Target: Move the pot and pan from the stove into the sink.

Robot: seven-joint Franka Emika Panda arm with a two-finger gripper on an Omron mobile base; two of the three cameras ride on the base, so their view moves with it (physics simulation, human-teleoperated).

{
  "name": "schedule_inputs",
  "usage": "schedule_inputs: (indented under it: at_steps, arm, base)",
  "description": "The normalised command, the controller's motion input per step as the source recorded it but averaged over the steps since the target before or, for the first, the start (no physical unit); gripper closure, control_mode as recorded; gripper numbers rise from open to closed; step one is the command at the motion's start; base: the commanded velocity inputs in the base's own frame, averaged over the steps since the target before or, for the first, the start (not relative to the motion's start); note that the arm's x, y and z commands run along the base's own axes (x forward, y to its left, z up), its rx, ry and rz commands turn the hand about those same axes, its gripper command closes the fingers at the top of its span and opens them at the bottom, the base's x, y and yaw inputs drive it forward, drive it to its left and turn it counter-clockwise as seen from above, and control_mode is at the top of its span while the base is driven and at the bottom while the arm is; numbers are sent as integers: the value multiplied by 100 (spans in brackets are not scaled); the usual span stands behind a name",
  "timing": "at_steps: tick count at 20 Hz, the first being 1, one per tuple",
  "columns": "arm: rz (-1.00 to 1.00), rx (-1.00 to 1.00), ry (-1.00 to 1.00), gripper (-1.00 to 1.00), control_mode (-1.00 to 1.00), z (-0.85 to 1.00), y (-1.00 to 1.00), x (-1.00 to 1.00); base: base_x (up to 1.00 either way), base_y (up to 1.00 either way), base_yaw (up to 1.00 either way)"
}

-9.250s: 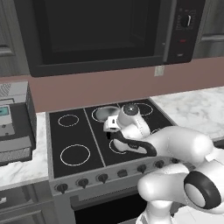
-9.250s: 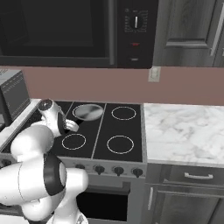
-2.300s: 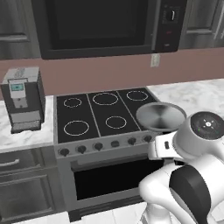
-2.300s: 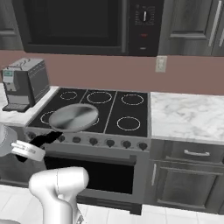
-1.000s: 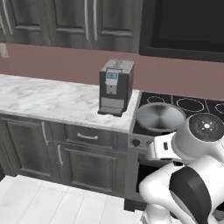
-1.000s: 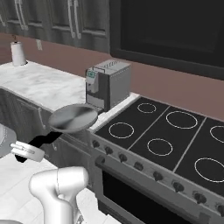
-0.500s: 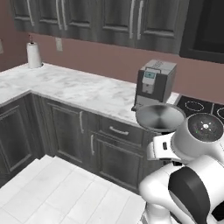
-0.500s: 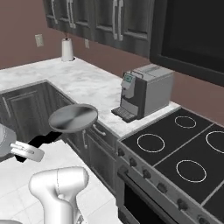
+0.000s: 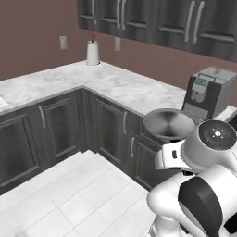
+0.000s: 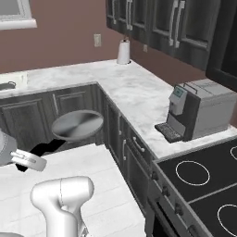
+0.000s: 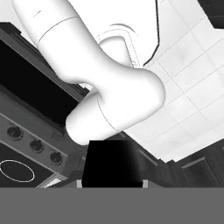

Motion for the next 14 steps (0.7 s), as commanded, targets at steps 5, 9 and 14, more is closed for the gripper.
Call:
schedule_inputs:
  at_steps: [5,9,14]
  arm:
    - [0,0,0,100,100,0,0,0]
    - [0,0,0,100,100,0,0,0]
    - [0,0,0,100,100,0,0,0]
  base:
    - [-7,0,50]
    - [-6,1,49]
    - [-6,0,50]
